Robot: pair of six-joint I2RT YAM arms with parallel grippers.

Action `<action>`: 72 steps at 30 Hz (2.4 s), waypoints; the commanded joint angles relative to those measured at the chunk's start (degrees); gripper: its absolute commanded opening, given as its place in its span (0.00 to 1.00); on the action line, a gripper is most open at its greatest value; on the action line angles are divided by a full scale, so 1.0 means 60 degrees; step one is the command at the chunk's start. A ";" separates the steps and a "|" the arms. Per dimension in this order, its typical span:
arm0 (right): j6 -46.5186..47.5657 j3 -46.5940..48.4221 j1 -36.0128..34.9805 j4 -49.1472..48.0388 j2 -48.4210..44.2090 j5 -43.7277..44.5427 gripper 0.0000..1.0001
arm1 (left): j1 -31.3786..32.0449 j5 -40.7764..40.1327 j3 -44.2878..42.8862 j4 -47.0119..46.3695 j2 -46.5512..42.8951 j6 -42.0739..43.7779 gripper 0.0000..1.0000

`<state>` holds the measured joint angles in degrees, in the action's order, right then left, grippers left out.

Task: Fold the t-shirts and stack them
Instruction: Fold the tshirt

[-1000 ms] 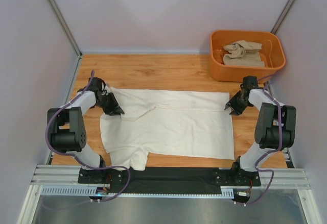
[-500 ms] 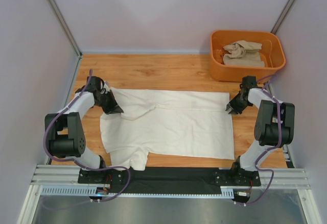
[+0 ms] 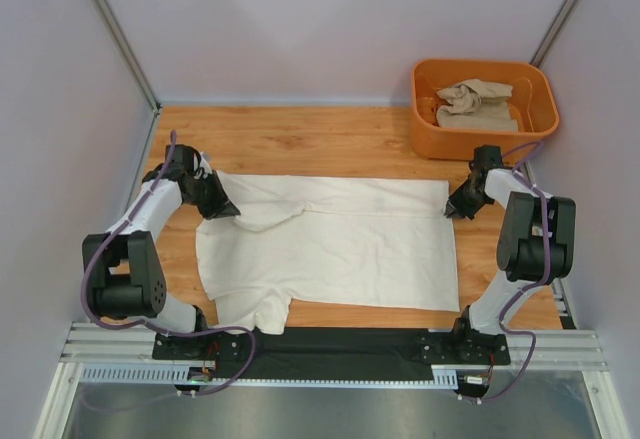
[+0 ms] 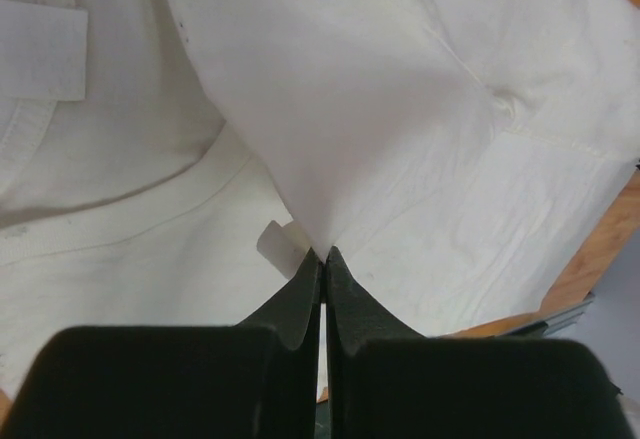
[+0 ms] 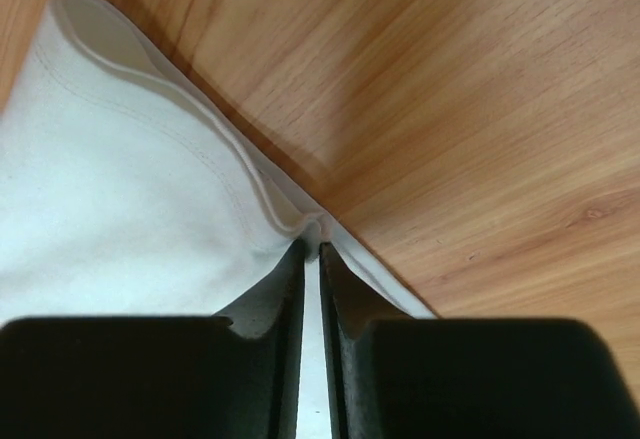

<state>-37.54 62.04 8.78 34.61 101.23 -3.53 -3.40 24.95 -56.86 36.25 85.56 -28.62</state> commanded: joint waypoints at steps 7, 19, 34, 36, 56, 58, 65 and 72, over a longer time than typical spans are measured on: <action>0.0060 0.0426 0.0017 -0.0041 0.0019 -0.0056 0.00 | 0.0039 0.0002 -0.0601 0.0389 -0.0636 -0.0166 0.00; -0.0686 0.0894 -0.0012 -0.0099 -0.0333 -0.0847 0.00 | 0.0039 0.0456 -0.2094 -0.0606 -0.0286 -0.0796 0.00; -0.1844 0.2711 0.0002 -0.0510 0.0764 -0.1169 0.00 | 0.0039 0.0676 -0.6194 -0.1838 0.3373 -0.0679 0.00; -0.1902 0.2857 0.0002 -0.0509 0.0882 -0.1169 0.00 | 0.0010 0.0690 -0.6547 -0.1823 0.3712 -0.0548 0.00; -0.0936 0.2756 -0.0042 0.0164 0.0633 -0.0979 0.00 | -0.0517 0.1451 -0.4823 0.0843 0.2588 0.0053 0.00; -0.0804 0.2654 -0.0056 0.0208 0.0546 -0.0979 0.00 | -0.0648 0.1641 -0.4192 0.0901 0.2104 0.0156 0.00; -0.0643 0.2126 -0.0159 0.0325 0.0048 -0.0921 0.00 | -0.0781 0.1949 -0.3298 0.1414 0.1488 0.0317 0.00; -0.0380 0.1906 -0.0159 0.0501 -0.0099 -0.0716 0.00 | -0.0883 0.1571 -0.2711 0.1765 0.1267 0.0390 0.00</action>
<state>-41.65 73.69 7.90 37.12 103.18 -9.34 -7.99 34.92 -73.06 44.66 95.53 -27.75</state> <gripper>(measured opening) 0.007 0.007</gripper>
